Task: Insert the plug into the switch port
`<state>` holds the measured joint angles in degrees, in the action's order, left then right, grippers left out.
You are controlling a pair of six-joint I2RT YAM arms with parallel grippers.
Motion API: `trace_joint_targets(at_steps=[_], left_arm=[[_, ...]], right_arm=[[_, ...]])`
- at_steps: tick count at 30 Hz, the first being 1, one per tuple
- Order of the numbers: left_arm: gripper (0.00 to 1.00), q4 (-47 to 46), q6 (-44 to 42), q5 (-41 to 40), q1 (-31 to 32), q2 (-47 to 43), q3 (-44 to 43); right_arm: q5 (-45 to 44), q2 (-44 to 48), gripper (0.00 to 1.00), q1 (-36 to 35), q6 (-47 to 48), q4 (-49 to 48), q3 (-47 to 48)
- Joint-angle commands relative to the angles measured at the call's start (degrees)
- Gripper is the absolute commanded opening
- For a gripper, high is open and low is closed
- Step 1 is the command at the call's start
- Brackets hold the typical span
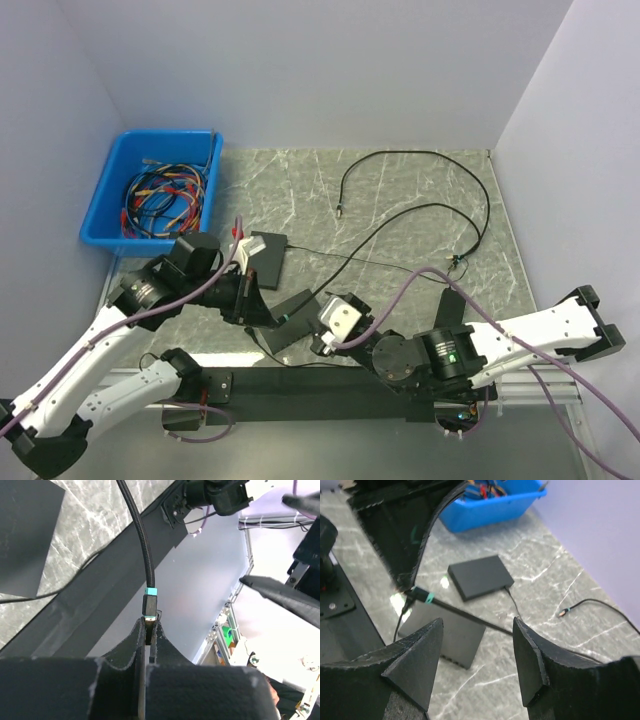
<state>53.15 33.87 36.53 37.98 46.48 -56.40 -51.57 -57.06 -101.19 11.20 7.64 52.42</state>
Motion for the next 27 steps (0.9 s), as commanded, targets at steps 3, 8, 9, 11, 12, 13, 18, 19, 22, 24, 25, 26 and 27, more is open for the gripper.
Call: trace_joint_targets(at_steps=[3, 8, 9, 11, 12, 13, 18, 19, 22, 24, 25, 26, 27], left_arm=[[0.01, -0.94, 1.46, 3.63, 0.26, -3.15, 0.33], [0.01, -1.99, 4.45, 5.21, 0.26, -3.77, 0.85], [0.01, -2.08, 5.06, 5.48, 0.26, -3.68, 1.12], [0.01, -1.82, 5.77, 5.65, 0.34, -3.33, 1.64], [0.00, -1.73, 5.86, 5.83, 0.43, -3.32, 1.56], [0.00, -1.90, 6.29, 6.09, 0.34, -3.41, 1.47], [0.01, -1.03, 7.44, 5.66, 0.34, -4.64, 0.07], [0.00, -0.59, 7.53, 5.65, 0.34, -4.82, -0.20], [0.01, -0.32, 7.88, 5.74, 0.34, -5.43, -0.37], [0.01, 0.20, 7.79, 5.48, 0.43, -5.78, -0.29], [0.01, 0.38, 7.88, 5.56, 0.34, -5.96, -0.29], [0.01, 0.38, 7.97, 5.74, 0.34, -6.22, -0.20], [0.01, 0.47, 7.97, 5.92, 0.34, -6.31, -0.11]], right_arm=[[0.24, -0.33, 0.65, -0.68, 4.62, -5.62, -0.58], [5.68, -2.35, 0.65, -1.03, 4.79, -5.79, 0.22], [6.65, -2.62, 0.65, -1.12, 4.88, -5.88, 0.40], [9.63, -2.79, 0.65, -1.29, 4.80, -5.62, 0.92], [10.26, -2.80, 0.65, -1.38, 4.79, -5.44, 1.36], [10.87, -2.71, 0.65, -1.38, 4.88, -5.53, 1.45], [18.15, -2.09, 0.66, -1.38, 4.62, -5.18, 2.41], [18.87, -2.27, 0.66, -1.38, 4.53, -4.48, 2.68], [19.93, -4.37, 0.67, -1.38, 4.44, -3.68, 3.74], [20.63, -4.64, 0.67, -1.29, 4.62, -4.12, 3.48], [21.16, -4.82, 0.67, -1.29, 4.79, -5.08, 3.30], [21.60, -4.73, 0.67, -0.86, 5.14, -5.44, 3.12], [22.04, -4.82, 0.67, -0.59, 5.23, -5.70, 3.12]])
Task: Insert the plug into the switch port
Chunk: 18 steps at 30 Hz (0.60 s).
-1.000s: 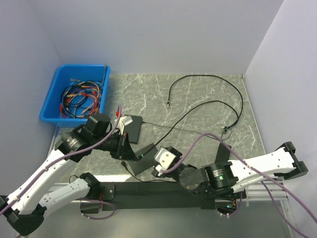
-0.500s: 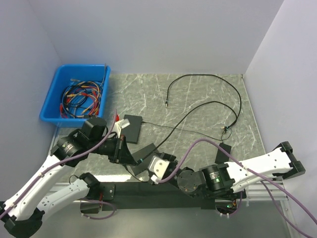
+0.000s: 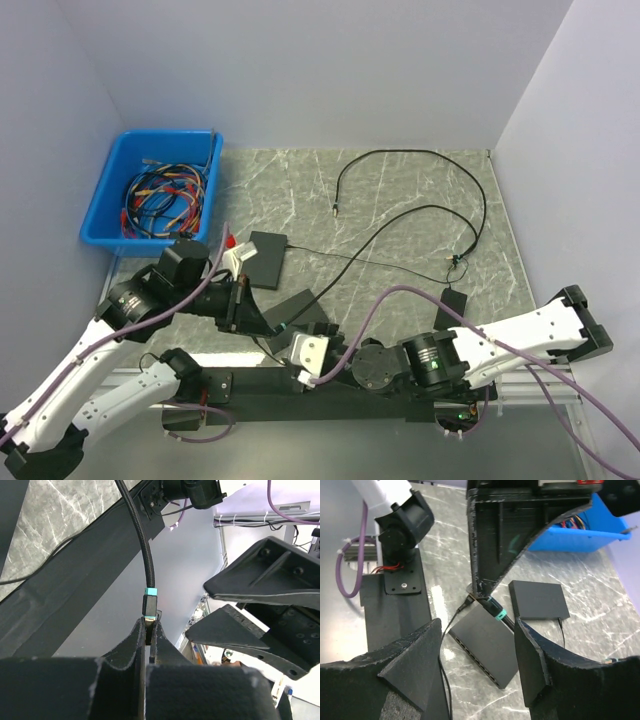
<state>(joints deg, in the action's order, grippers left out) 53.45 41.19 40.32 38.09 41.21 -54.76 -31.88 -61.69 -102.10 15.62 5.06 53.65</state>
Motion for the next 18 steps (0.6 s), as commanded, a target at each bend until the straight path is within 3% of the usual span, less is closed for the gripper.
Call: trace_joint_targets(at_steps=[1, 10, 18], left_arm=[[0.01, 0.42, 0.73, 2.05, 0.23, -1.31, -1.84], [0.01, 2.01, -0.23, 1.96, 0.32, -2.28, -2.46], [0.01, 2.53, -0.50, 1.79, 0.50, -3.42, -2.72]], right_arm=[[2.61, -0.71, 0.67, 0.76, 0.91, -3.47, 2.07], [6.91, -4.57, 0.67, 6.64, 2.05, -7.87, 2.16], [9.12, -8.71, 0.65, 7.80, 1.79, -9.72, 3.39]])
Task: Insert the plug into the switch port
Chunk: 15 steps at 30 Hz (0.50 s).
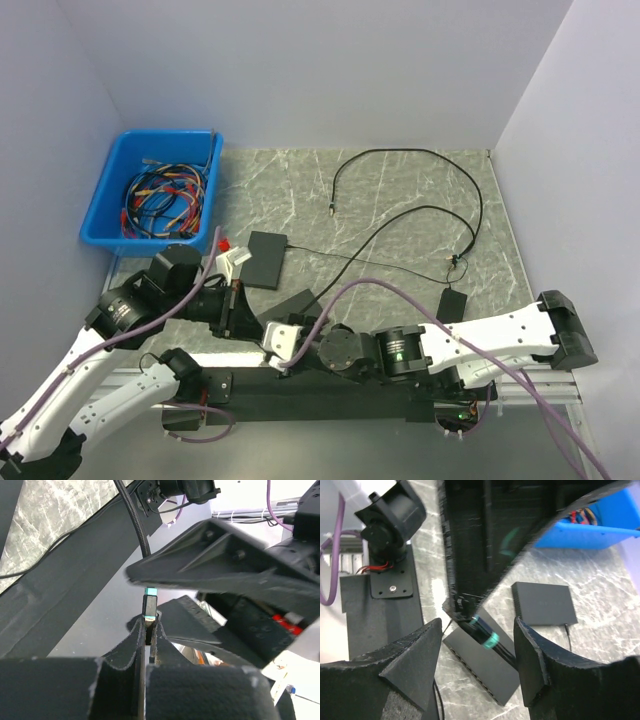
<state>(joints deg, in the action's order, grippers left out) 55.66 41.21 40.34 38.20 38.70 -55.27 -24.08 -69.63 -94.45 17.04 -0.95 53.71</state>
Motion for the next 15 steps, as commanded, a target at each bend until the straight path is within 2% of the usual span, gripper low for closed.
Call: trace_joint_targets(at_steps=[1, 3, 5, 6, 9, 15], left_arm=[[0.01, 0.50, -0.60, 1.50, 0.48, -0.99, -2.22], [0.01, 0.77, -0.78, 0.97, 0.48, -1.08, -2.22], [0.01, 0.77, -0.96, 0.71, 0.48, -1.17, -2.04], [0.01, 1.03, -1.04, 0.53, 0.48, -1.17, -2.13], [0.01, 1.91, -1.48, -0.78, 0.48, -1.08, -2.56], [0.01, 3.13, -1.75, -3.32, 0.48, -0.64, -3.79]], right_arm=[[1.14, -1.30, 0.64, 0.15, 0.28, -3.71, 3.33], [1.05, -1.48, 0.61, 0.24, 0.19, -3.79, 3.41], [1.22, -0.87, 0.53, 0.15, -0.25, -3.97, 3.15], [1.22, -0.43, 0.45, 0.15, -0.34, -4.06, 2.80], [1.40, 1.33, 0.32, 0.15, -0.95, -4.50, 1.84], [2.01, 3.62, 0.19, 0.15, -2.01, -4.50, 0.78]])
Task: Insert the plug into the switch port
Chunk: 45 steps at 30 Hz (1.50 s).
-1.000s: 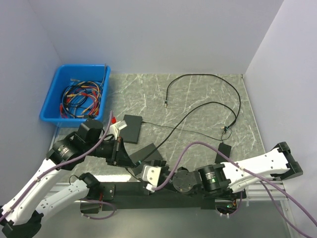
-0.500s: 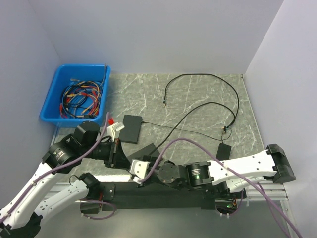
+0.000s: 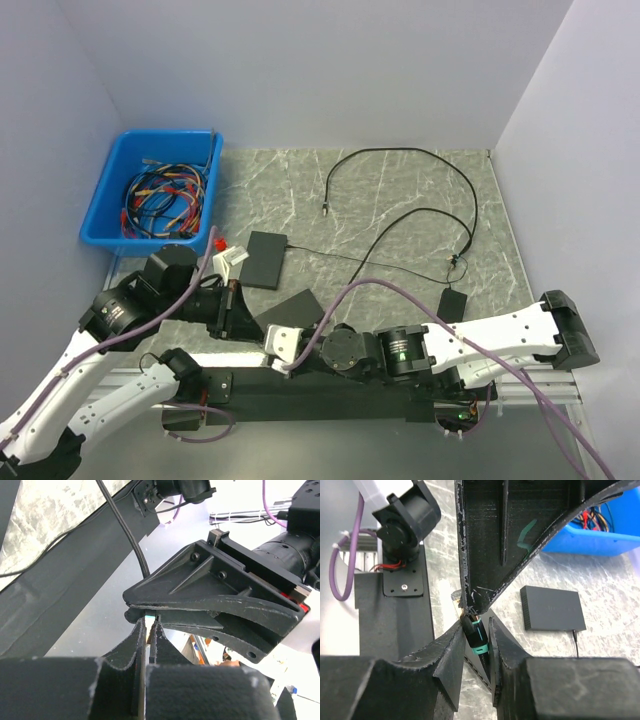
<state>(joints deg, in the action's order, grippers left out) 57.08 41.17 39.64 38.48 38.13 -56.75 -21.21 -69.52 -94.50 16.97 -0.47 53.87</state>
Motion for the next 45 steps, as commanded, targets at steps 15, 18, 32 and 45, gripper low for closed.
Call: trace_joint_targets(at_steps=[15, 18, 32, 45], left_arm=[[0.48, -0.38, -0.65, -21.26, 0.19, -0.95, -3.99], [0.44, -6.79, 1.45, -21.54, 0.28, -4.19, -0.39], [0.34, -40.81, 4.10, -23.81, 0.46, -2.99, 15.44], [0.47, -46.27, 0.67, -32.25, 7.75, 8.54, 12.37]], right_arm=[[-2.87, 6.94, 0.00, 1.33, -8.35, -8.93, -5.26], [-2.43, 8.51, 0.00, 2.30, -10.37, -10.07, -7.10], [5.83, 12.82, 0.00, 17.67, -22.59, -15.35, -16.33], [7.50, 10.98, 0.00, 20.93, -24.00, -17.02, -17.57]])
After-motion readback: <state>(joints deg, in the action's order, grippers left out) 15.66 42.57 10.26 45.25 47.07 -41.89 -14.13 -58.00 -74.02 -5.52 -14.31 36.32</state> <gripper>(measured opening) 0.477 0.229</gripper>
